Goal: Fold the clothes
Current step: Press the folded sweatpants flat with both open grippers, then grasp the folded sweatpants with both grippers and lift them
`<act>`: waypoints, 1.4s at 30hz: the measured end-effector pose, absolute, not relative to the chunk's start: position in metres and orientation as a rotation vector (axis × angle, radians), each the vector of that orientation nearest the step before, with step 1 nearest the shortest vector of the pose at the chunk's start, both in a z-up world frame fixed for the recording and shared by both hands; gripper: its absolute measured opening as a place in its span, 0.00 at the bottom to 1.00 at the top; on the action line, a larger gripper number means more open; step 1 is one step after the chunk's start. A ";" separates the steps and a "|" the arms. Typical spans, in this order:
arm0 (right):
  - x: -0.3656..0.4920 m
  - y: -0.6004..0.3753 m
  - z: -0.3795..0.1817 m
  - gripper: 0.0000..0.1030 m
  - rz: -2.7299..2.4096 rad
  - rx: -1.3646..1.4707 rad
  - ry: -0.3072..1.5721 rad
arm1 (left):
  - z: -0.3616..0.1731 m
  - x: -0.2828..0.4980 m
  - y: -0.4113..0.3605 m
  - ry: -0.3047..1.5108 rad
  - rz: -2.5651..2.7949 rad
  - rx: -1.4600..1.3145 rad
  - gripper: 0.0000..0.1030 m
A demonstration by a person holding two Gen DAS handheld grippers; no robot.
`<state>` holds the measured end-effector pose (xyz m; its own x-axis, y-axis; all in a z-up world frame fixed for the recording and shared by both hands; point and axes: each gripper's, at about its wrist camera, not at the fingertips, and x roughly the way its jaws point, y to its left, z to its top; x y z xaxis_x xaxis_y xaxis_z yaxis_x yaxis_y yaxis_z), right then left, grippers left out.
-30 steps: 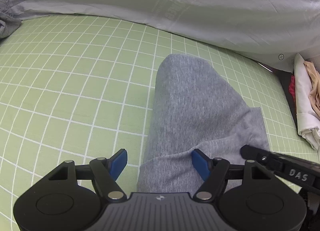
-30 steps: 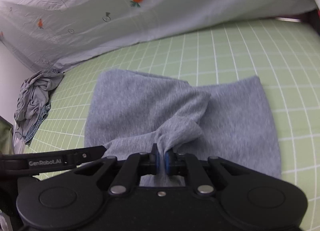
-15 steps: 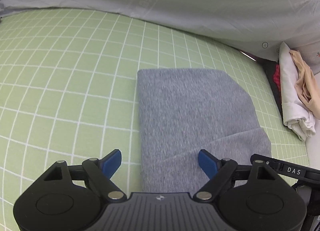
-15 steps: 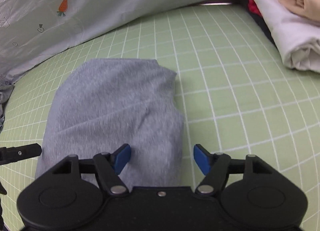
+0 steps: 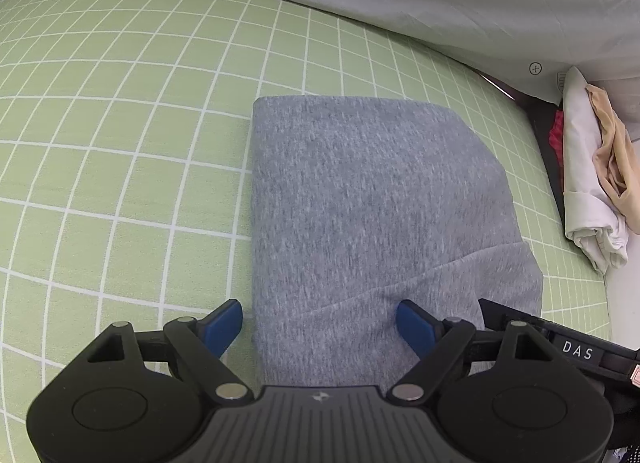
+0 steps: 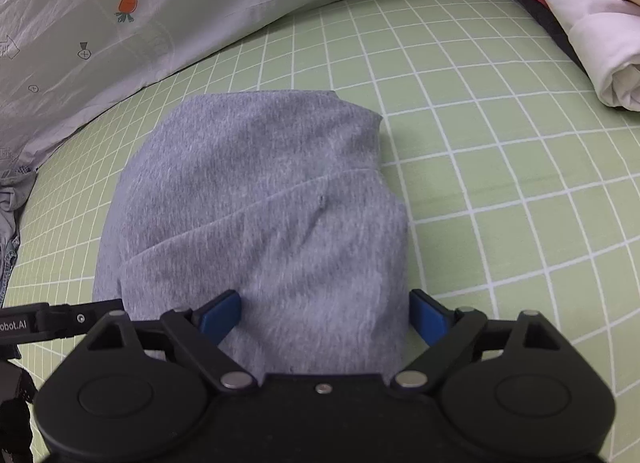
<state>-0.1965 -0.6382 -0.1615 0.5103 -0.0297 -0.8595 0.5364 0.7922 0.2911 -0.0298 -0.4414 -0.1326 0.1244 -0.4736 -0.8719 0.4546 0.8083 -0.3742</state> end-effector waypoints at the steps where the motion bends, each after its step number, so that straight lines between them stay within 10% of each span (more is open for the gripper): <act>1: -0.194 -0.637 -0.162 0.93 -0.366 0.577 0.988 | -0.134 -0.028 -0.442 1.282 -0.679 -0.023 0.82; 4: -0.189 -0.637 -0.163 0.95 -0.359 0.580 0.980 | -0.137 -0.025 -0.445 1.293 -0.684 -0.044 0.77; 6: -0.187 -0.636 -0.163 0.90 -0.339 0.601 0.958 | -0.137 -0.024 -0.445 1.299 -0.703 -0.069 0.56; 11: -0.176 -0.614 -0.148 0.29 -0.255 0.472 0.953 | -0.128 -0.026 -0.449 1.276 -0.731 -0.040 0.15; 42: -0.341 -0.776 0.008 0.17 -0.559 0.302 0.576 | 0.014 -0.166 -0.671 0.932 -1.228 -0.046 0.12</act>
<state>-0.3405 -0.7758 0.0083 0.6972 -0.4109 -0.5874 0.5745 0.8103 0.1151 -0.1659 -0.6715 0.0137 0.0293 -0.8137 -0.5805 0.7784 0.3830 -0.4975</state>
